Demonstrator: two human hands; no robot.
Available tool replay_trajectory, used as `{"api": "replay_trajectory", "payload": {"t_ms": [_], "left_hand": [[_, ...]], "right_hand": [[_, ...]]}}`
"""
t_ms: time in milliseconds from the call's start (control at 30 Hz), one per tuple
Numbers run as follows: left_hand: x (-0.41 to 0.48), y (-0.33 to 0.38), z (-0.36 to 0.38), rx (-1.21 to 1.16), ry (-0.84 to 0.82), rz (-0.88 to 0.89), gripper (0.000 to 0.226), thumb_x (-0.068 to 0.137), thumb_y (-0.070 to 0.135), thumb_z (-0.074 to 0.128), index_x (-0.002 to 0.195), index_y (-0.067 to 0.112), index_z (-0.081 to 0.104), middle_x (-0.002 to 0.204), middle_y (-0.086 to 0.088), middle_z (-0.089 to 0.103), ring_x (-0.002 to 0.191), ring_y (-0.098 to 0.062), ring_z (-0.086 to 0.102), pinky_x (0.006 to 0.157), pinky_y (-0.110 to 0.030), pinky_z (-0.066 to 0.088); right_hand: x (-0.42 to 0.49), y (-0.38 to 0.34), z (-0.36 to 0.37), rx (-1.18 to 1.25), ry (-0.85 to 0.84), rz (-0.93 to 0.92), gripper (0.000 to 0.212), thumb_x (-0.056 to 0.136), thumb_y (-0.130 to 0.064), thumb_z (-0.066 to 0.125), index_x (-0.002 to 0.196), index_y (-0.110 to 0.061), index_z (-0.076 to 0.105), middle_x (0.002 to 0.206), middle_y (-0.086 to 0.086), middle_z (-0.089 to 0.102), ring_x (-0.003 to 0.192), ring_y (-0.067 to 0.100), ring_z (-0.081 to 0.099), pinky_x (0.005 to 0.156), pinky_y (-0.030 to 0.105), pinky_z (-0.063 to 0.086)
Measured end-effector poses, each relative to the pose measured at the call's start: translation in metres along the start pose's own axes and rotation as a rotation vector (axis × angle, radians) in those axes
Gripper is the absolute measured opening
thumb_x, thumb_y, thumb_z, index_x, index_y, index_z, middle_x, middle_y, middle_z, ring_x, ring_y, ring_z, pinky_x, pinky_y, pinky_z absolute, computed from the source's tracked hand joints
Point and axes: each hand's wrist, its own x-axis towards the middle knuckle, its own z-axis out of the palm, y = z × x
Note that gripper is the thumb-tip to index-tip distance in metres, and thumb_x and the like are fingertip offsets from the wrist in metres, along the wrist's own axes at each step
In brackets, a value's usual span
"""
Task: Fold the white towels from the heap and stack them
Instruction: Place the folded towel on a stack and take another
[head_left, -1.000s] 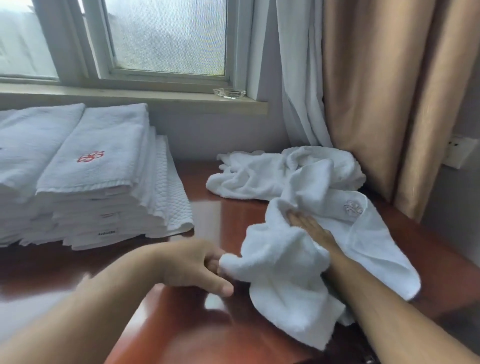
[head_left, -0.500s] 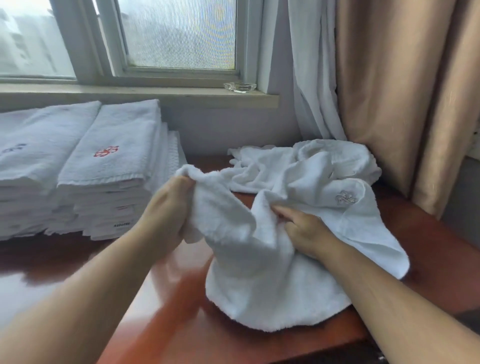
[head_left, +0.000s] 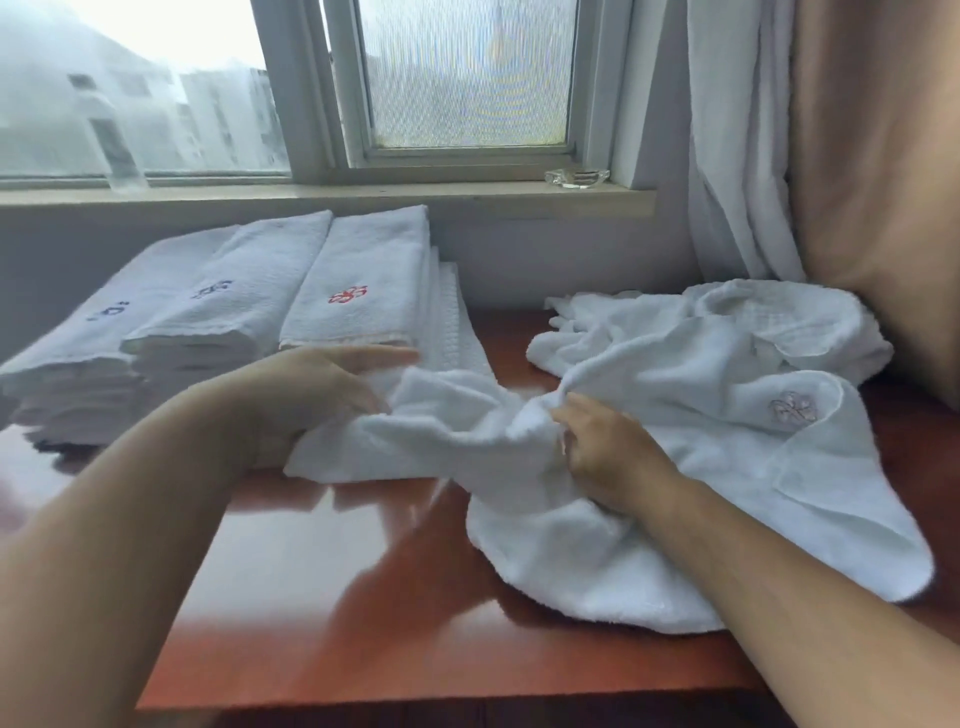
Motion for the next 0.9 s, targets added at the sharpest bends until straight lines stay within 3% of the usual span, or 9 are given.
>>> {"api": "replay_trajectory", "payload": {"t_ms": [133, 233, 333, 433, 500, 567, 667, 800, 900], "left_hand": [[-0.002, -0.019, -0.001, 0.097, 0.117, -0.016, 0.066, 0.082, 0.008, 0.076, 0.141, 0.025, 0.050, 0.117, -0.006, 0.071, 0.102, -0.027, 0.072, 0.093, -0.046, 0.057], [-0.012, -0.030, -0.002, 0.119, -0.191, -0.118, 0.060, 0.076, 0.027, 0.084, 0.131, 0.022, 0.061, 0.126, -0.009, 0.069, 0.111, -0.027, 0.070, 0.096, -0.047, 0.056], [-0.007, -0.042, 0.002, 0.066, -0.178, -0.034, 0.040, 0.089, 0.013, 0.071, 0.125, 0.027, 0.066, 0.120, -0.008, 0.072, 0.109, -0.027, 0.070, 0.086, -0.038, 0.060], [0.004, -0.039, 0.007, -0.466, -0.026, 0.050, 0.047, 0.092, 0.000, 0.049, 0.133, 0.019, 0.062, 0.114, -0.007, 0.073, 0.096, -0.023, 0.073, 0.074, -0.030, 0.060], [0.003, -0.031, 0.007, -0.813, -0.097, 0.140, 0.044, 0.086, 0.005, 0.043, 0.120, 0.006, 0.070, 0.105, -0.012, 0.070, 0.090, -0.025, 0.071, 0.076, -0.032, 0.059], [-0.001, -0.030, 0.006, -0.952, -0.179, 0.254, 0.045, 0.069, 0.004, 0.048, 0.106, 0.003, 0.073, 0.106, -0.011, 0.071, 0.107, -0.028, 0.069, 0.090, -0.040, 0.054], [0.003, -0.034, 0.016, -0.504, 0.015, 0.325, 0.043, 0.073, -0.010, 0.054, 0.107, 0.014, 0.066, 0.109, 0.000, 0.074, 0.118, -0.020, 0.066, 0.098, -0.040, 0.051], [0.010, -0.041, 0.026, 0.471, 0.456, 0.372, 0.021, 0.080, 0.014, 0.068, 0.085, 0.033, 0.076, 0.075, 0.007, 0.074, 0.074, -0.004, 0.068, 0.070, -0.024, 0.054], [0.015, -0.042, 0.032, 0.571, 0.523, 0.443, 0.018, 0.086, 0.025, 0.062, 0.088, 0.017, 0.077, 0.097, 0.005, 0.063, 0.106, -0.017, 0.057, 0.095, -0.037, 0.047]], "right_hand": [[-0.015, -0.016, -0.002, 0.302, 0.044, -0.268, 0.053, 0.091, -0.059, 0.046, 0.130, -0.026, 0.059, 0.127, -0.011, 0.059, 0.111, -0.002, 0.045, 0.093, 0.015, 0.036], [-0.032, -0.024, -0.008, 0.329, 0.260, -0.320, 0.039, 0.087, -0.066, 0.053, 0.080, -0.027, 0.055, 0.078, -0.011, 0.054, 0.072, 0.008, 0.048, 0.065, 0.029, 0.044], [-0.045, -0.032, -0.015, 0.225, -0.131, -0.342, 0.064, 0.068, -0.091, 0.055, 0.074, -0.027, 0.054, 0.078, -0.016, 0.058, 0.068, 0.004, 0.055, 0.058, 0.020, 0.042], [-0.053, -0.037, -0.015, 0.174, -0.304, -0.346, 0.041, 0.067, -0.077, 0.069, 0.093, -0.046, 0.065, 0.097, -0.034, 0.058, 0.089, -0.007, 0.058, 0.074, 0.012, 0.044], [-0.052, -0.035, -0.020, 0.276, -0.217, -0.345, 0.019, 0.080, -0.056, 0.076, 0.085, -0.039, 0.068, 0.082, -0.025, 0.062, 0.079, -0.001, 0.059, 0.069, 0.012, 0.040], [-0.051, -0.030, -0.027, 0.378, -0.150, -0.306, 0.019, 0.088, -0.039, 0.077, 0.078, -0.027, 0.066, 0.070, -0.011, 0.062, 0.067, 0.008, 0.057, 0.064, 0.019, 0.042], [-0.053, -0.022, -0.039, 0.485, -0.192, -0.236, 0.013, 0.091, -0.029, 0.070, 0.097, -0.039, 0.076, 0.092, -0.023, 0.073, 0.090, -0.004, 0.067, 0.078, 0.011, 0.047], [-0.051, -0.009, -0.051, 0.625, -0.373, -0.055, 0.036, 0.090, -0.056, 0.053, 0.119, -0.046, 0.072, 0.121, -0.027, 0.069, 0.115, -0.009, 0.060, 0.098, 0.016, 0.044], [-0.048, -0.004, -0.051, 0.724, -0.335, 0.091, 0.043, 0.094, -0.059, 0.045, 0.131, -0.046, 0.063, 0.129, -0.021, 0.066, 0.109, -0.011, 0.061, 0.103, 0.025, 0.042]]}}
